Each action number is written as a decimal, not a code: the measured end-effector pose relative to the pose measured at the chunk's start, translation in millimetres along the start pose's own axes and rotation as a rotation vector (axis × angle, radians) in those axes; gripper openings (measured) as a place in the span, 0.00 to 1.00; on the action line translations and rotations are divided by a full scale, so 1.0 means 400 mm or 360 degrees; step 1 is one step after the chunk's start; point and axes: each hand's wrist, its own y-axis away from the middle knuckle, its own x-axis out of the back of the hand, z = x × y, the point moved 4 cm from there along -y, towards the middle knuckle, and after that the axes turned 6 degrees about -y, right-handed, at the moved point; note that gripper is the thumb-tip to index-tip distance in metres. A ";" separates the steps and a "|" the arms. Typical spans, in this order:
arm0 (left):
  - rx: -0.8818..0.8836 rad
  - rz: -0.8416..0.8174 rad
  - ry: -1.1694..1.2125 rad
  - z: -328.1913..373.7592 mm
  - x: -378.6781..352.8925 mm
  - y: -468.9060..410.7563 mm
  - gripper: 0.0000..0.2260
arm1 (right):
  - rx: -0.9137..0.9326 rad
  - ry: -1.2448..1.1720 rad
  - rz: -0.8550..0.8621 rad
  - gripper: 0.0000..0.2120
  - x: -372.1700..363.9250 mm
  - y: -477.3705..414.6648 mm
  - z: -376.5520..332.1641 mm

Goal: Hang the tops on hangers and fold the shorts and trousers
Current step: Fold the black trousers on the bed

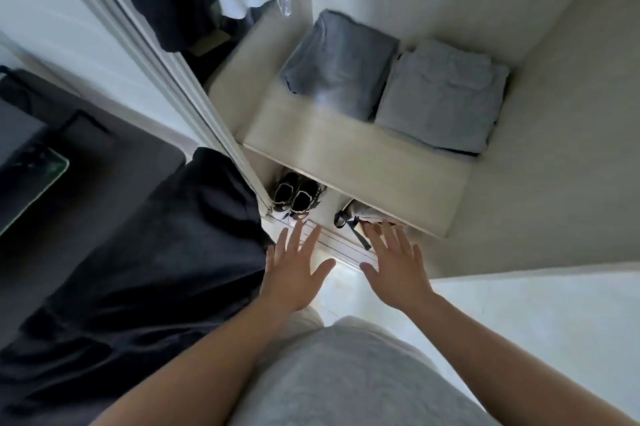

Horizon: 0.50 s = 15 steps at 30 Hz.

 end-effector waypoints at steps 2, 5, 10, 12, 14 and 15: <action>0.0122 0.0008 0.0160 -0.005 -0.033 0.090 0.33 | 0.0156 -0.0039 -0.0009 0.34 -0.006 0.045 -0.025; 0.0284 0.0004 0.0276 -0.026 -0.071 0.225 0.31 | 0.0340 -0.0164 -0.0096 0.34 -0.019 0.110 -0.082; 0.0667 0.0100 0.0467 -0.112 -0.093 0.391 0.32 | 0.0653 -0.0373 -0.0288 0.33 -0.057 0.191 -0.192; 0.0850 0.0187 0.0594 -0.156 -0.103 0.458 0.32 | 0.0779 -0.0413 -0.0394 0.33 -0.075 0.214 -0.246; 0.1018 0.0300 0.0755 -0.200 -0.114 0.530 0.32 | 0.0876 -0.0443 -0.0504 0.33 -0.093 0.232 -0.305; 0.1102 0.0366 0.0832 -0.222 -0.122 0.570 0.32 | 0.0918 -0.0441 -0.0558 0.33 -0.103 0.243 -0.336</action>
